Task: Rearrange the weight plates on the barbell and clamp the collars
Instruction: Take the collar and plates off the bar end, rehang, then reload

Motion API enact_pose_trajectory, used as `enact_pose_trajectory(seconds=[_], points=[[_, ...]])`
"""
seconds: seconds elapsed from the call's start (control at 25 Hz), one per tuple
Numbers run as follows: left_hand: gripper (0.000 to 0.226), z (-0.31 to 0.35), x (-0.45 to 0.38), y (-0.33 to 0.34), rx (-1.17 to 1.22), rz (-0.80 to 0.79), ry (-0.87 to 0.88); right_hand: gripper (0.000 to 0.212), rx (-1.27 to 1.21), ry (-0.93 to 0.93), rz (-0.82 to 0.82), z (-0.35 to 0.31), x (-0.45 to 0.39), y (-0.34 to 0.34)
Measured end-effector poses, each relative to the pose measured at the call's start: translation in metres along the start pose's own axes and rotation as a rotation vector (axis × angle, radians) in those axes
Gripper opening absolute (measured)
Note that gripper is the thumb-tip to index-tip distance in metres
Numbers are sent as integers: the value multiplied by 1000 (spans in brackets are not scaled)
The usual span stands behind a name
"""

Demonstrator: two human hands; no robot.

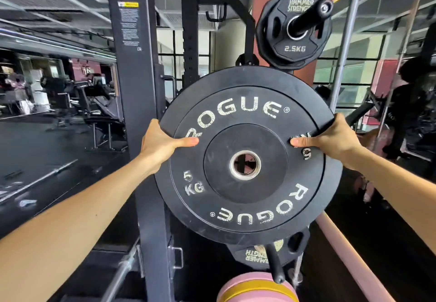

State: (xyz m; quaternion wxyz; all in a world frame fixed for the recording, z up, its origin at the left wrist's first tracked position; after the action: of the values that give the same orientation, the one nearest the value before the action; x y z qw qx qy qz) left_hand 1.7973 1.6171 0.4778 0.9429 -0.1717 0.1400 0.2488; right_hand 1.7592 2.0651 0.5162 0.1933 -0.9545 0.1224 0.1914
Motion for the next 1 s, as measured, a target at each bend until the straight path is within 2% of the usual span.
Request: enact_pose_trajectory(seconds=[0.16, 0.32, 0.48, 0.68, 1.0], points=[[113, -15, 8, -111, -9, 7, 26, 117, 17, -42, -12, -62, 59, 70], [93, -25, 9, -218, -10, 27, 29, 117, -6, -16, -39, -118, 107, 140], [89, -43, -1, -289, -17, 60, 8, 115, -23, -15, -66, -159, 128, 199], [94, -73, -34, -345, -32, 107, -12, 113, -39, -26, -79, -181, 120, 269], [96, -131, -97, -377, -78, 114, -29, 117, -62, -19, -122, -166, 94, 371]])
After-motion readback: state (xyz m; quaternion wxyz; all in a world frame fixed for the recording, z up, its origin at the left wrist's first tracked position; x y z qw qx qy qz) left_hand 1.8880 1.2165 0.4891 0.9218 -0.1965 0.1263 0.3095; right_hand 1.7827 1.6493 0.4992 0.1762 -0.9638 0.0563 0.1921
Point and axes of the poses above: each hand's wrist, its own x-axis away from the middle knuckle, its own y-axis out of the palm, z = x × y, the point moved 10 cm from there along -x, towards the middle knuckle, and after that the axes turned 5 degrees about -x, right-handed, at the moved point
